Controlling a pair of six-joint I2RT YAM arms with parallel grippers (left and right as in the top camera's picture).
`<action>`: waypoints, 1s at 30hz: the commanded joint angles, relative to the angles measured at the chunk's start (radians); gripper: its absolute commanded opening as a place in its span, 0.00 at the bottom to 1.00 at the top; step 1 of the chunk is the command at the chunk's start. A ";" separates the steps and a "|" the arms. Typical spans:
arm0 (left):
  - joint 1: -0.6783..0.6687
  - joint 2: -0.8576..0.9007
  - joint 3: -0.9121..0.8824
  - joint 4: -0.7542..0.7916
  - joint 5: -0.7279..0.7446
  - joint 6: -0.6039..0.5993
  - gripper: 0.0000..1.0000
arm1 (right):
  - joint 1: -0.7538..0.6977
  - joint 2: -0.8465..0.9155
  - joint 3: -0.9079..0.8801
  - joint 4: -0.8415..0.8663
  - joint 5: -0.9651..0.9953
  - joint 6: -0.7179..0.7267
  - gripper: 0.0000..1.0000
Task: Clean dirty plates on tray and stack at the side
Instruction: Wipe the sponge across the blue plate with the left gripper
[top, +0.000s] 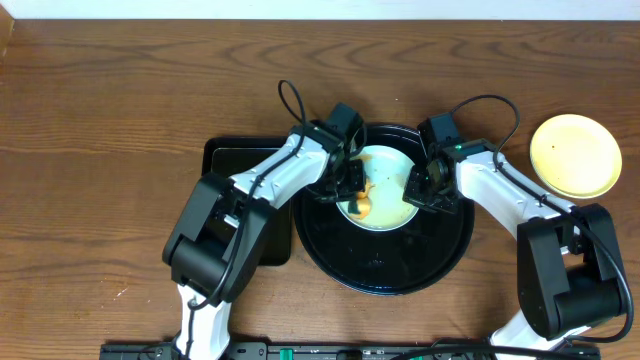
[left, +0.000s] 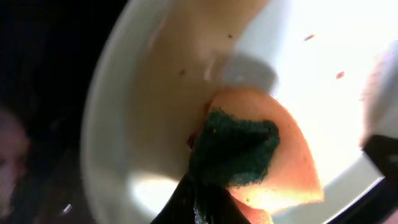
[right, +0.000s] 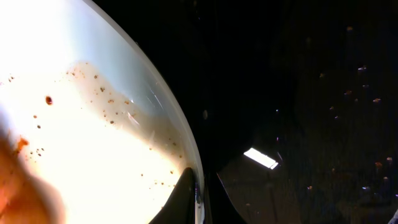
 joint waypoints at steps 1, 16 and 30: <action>-0.026 0.025 0.050 0.015 -0.001 0.050 0.07 | 0.001 0.044 -0.037 0.003 0.029 0.009 0.02; -0.062 0.065 0.057 0.240 0.120 -0.063 0.07 | 0.001 0.044 -0.037 0.009 0.028 0.009 0.02; 0.013 0.199 0.057 0.180 -0.062 0.022 0.07 | 0.000 0.044 -0.037 -0.006 0.029 0.004 0.01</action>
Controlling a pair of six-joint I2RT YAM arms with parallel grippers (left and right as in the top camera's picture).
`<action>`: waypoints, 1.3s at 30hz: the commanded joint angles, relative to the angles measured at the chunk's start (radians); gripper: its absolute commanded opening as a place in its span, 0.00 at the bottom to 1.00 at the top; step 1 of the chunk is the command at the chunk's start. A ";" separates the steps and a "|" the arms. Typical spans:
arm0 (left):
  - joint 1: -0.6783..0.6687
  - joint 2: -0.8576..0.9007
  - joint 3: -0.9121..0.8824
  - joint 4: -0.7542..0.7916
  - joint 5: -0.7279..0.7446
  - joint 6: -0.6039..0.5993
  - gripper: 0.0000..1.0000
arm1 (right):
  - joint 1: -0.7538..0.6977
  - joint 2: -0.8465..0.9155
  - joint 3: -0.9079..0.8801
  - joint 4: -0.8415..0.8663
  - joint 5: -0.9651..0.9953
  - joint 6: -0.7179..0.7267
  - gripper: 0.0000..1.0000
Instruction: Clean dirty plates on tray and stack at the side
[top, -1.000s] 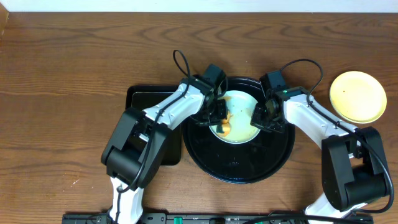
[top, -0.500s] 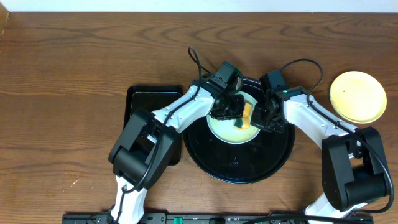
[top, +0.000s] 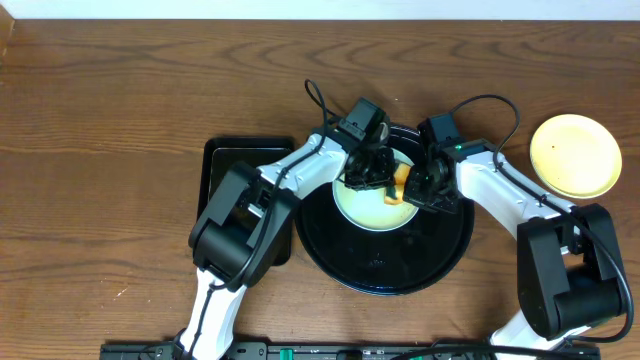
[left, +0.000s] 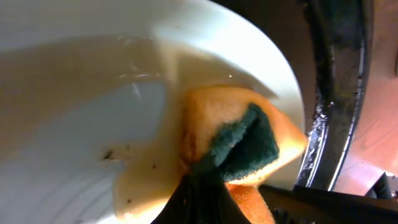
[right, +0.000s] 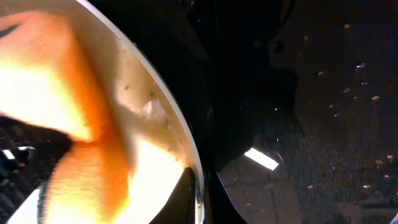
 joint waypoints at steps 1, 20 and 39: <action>0.067 0.071 -0.026 -0.087 -0.245 0.084 0.07 | -0.001 0.044 -0.036 -0.008 0.029 0.002 0.01; 0.175 0.053 -0.014 -0.345 -0.473 0.188 0.07 | -0.017 0.044 -0.036 -0.007 0.029 0.002 0.01; 0.037 -0.431 -0.006 -0.506 -0.506 0.302 0.07 | -0.017 0.043 -0.036 0.039 0.029 -0.080 0.01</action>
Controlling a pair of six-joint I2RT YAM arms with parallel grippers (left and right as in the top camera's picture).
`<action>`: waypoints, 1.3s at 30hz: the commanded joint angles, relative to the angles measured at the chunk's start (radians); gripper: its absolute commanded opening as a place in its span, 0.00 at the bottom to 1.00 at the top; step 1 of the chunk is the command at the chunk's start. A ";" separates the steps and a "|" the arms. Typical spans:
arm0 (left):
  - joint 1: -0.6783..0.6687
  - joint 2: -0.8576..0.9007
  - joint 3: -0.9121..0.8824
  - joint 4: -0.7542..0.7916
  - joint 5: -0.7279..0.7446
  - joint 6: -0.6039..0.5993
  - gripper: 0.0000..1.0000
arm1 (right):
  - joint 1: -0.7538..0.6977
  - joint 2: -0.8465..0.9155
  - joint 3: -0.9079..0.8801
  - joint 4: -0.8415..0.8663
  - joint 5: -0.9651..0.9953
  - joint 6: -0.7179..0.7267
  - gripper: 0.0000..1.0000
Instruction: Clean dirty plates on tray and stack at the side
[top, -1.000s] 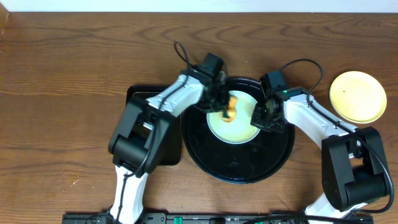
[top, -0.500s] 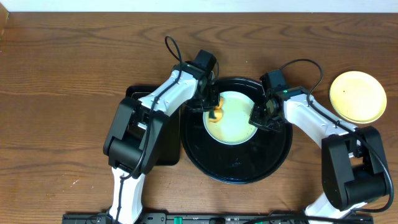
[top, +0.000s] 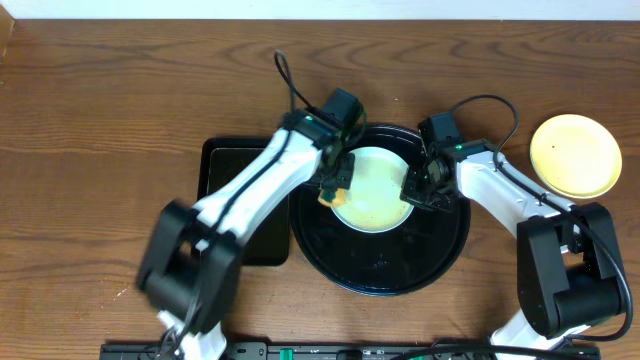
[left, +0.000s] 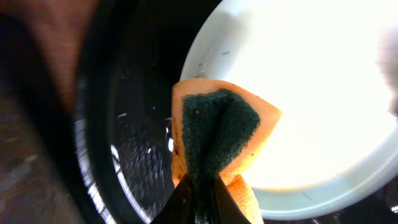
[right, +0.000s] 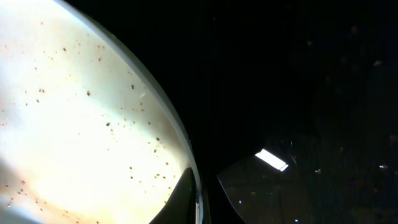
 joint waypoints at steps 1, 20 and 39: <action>0.004 -0.150 0.006 -0.044 -0.082 0.026 0.07 | -0.010 0.040 -0.034 0.024 0.085 -0.072 0.01; 0.136 -0.249 -0.023 -0.199 -0.277 -0.024 0.08 | -0.008 -0.203 0.032 0.055 0.294 -0.154 0.01; 0.141 -0.248 -0.023 -0.222 -0.278 0.004 0.09 | -0.017 -0.322 -0.094 0.020 -0.128 0.305 0.77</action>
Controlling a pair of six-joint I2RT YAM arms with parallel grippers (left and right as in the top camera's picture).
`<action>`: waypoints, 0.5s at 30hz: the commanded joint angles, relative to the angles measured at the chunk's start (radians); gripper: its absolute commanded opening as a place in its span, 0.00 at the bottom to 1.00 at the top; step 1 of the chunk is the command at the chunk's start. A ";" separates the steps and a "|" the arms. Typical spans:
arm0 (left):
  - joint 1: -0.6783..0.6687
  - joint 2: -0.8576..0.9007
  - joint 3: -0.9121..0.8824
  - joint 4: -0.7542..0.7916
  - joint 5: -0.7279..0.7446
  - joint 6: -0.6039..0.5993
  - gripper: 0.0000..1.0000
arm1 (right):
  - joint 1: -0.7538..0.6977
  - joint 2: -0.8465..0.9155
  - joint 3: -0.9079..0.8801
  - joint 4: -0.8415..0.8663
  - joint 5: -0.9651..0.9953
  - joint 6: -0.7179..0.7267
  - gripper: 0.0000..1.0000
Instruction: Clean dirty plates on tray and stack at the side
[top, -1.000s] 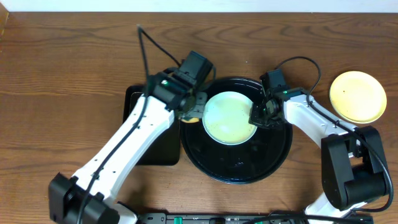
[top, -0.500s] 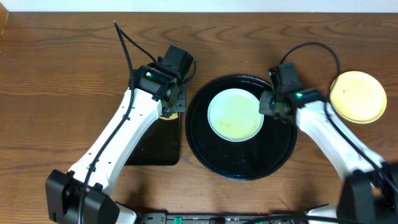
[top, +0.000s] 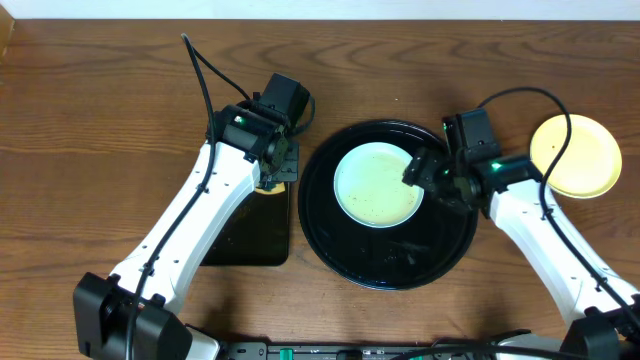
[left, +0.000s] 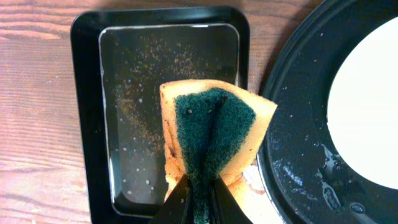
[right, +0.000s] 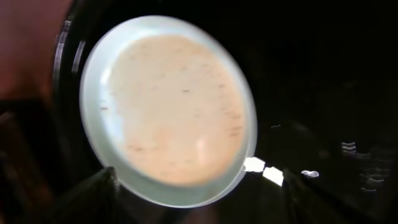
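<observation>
A pale green plate (top: 377, 184) lies in the round black tray (top: 385, 265); in the right wrist view the plate (right: 171, 106) shows small brown specks. My right gripper (top: 422, 176) is open just off the plate's right rim, its fingers spread wide (right: 199, 208) with nothing between them. My left gripper (top: 272, 178) is shut on an orange sponge with a green scouring side (left: 211, 134), held over the right edge of the rectangular black tray (left: 87, 93). A yellow plate (top: 575, 155) sits on the table at the far right.
The rectangular tray (top: 235, 235) lies left of the round tray and holds water with specks. Cables loop above both arms. The table's far edge runs along the top of the overhead view.
My left gripper has moved left with the sponge, off the plate to over the rectangular tray. My right gripper has let go of the plate's rim, opened and drawn back a little to the right.
My right gripper held the plate's right rim while the sponge pressed on the plate's left middle. Then the sponge was at the plate's right side, then at its left edge. Now the sponge is over the rectangular tray and the plate lies free.
</observation>
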 joint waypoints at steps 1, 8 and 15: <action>0.005 0.007 -0.008 -0.010 -0.020 0.010 0.09 | -0.013 0.010 -0.063 0.046 -0.113 0.129 0.76; 0.005 0.007 -0.008 -0.013 -0.019 0.017 0.09 | -0.076 0.010 -0.253 0.202 -0.165 0.225 0.73; 0.005 0.007 -0.008 -0.013 -0.019 0.017 0.09 | -0.128 0.010 -0.330 0.272 -0.171 0.226 0.72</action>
